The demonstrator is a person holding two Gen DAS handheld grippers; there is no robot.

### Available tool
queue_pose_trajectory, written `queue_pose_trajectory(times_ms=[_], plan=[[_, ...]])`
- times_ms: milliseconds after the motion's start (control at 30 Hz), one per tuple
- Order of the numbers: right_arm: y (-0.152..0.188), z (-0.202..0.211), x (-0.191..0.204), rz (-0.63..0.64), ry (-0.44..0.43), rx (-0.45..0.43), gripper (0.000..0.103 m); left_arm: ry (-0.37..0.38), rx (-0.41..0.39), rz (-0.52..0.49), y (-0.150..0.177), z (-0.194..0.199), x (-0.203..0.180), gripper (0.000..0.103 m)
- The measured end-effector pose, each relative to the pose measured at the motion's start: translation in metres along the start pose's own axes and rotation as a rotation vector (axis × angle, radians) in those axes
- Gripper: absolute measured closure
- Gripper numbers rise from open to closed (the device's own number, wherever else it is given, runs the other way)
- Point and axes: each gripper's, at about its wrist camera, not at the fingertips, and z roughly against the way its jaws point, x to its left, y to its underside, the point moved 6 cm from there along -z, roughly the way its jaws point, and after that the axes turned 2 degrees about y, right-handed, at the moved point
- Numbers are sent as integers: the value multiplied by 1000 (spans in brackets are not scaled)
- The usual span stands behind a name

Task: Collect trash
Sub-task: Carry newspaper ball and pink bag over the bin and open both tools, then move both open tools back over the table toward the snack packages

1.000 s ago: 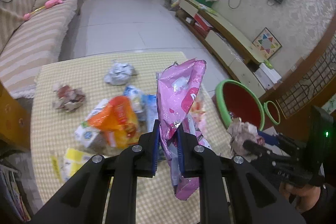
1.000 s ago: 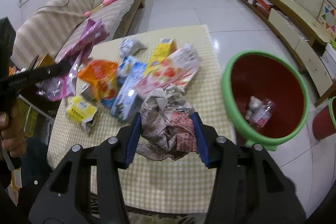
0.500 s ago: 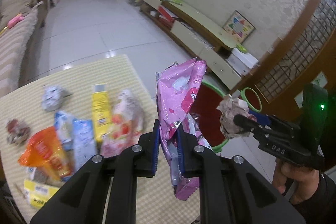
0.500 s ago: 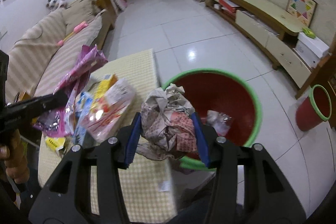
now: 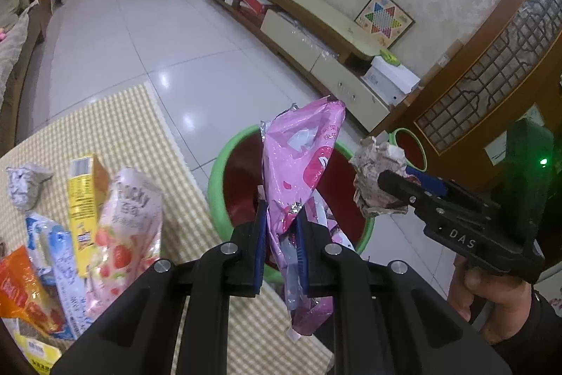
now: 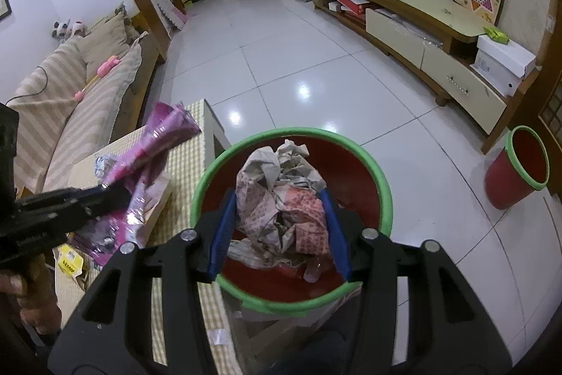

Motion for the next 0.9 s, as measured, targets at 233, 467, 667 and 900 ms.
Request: queue_pose_trajectory(times_ms=[233,467,667,900], plan=[[-1,-14,-10,-19,-5,19,56,-16,39,7,-3,-28,2,89],[2,-22,-14,-30,-1,41,51,-23,47,7,-5,-37,0,74],[3,-21,-12,-22,3,30,29,-51,21,53,-6,-30,13,25],[3,-14,-2,-8,9,16,12,-100,-38,90,-4,1,33,10]])
